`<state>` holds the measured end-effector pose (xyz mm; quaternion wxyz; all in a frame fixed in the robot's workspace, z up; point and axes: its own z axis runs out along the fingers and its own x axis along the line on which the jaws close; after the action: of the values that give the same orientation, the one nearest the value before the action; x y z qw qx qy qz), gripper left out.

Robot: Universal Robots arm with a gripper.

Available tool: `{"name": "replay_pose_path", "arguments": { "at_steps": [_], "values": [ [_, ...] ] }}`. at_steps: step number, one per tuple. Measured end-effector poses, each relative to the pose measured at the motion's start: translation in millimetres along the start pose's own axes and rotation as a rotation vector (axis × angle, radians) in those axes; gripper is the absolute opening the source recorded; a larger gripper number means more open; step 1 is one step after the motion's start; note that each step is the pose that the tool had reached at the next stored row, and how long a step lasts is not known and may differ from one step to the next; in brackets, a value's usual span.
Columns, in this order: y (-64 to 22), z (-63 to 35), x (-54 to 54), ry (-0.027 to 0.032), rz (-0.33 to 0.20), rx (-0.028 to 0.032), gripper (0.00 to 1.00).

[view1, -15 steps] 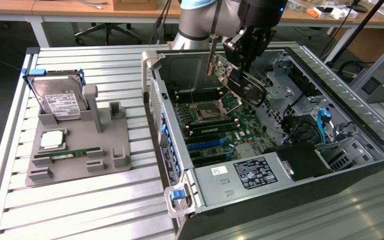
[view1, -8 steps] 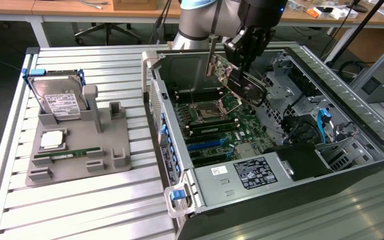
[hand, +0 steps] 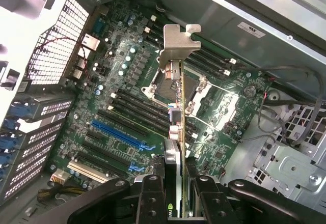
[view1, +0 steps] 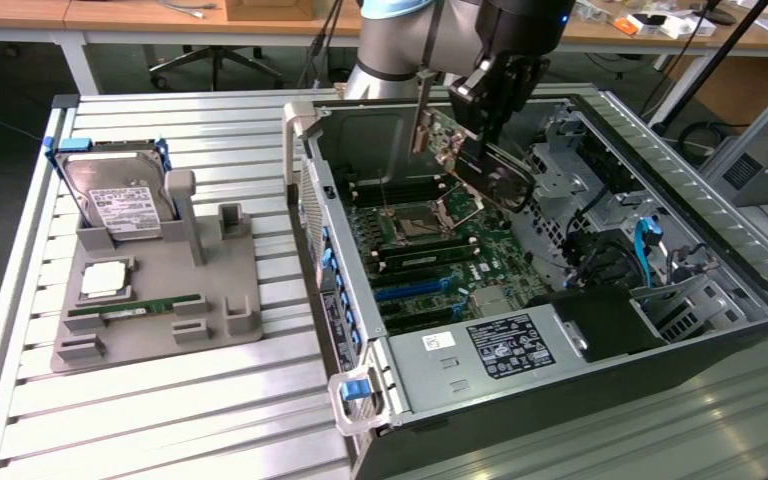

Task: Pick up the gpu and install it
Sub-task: 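Insert the gpu into the slot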

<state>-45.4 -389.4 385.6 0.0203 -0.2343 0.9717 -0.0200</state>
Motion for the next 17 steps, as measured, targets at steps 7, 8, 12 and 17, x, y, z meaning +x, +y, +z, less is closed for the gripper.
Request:
{"name": "replay_pose_path", "arguments": {
  "at_steps": [7,8,12,17],
  "values": [
    [0.0,0.0,0.0,-0.0015,-0.031,-0.0009,0.27],
    [0.0,0.0,0.0,-0.0020,-0.041,-0.0012,0.27],
    [0.0,0.0,0.0,-0.0059,-0.121,-0.0036,0.27],
    [0.0,0.0,0.0,-0.0068,-0.139,-0.0042,0.27]
  ]
}}
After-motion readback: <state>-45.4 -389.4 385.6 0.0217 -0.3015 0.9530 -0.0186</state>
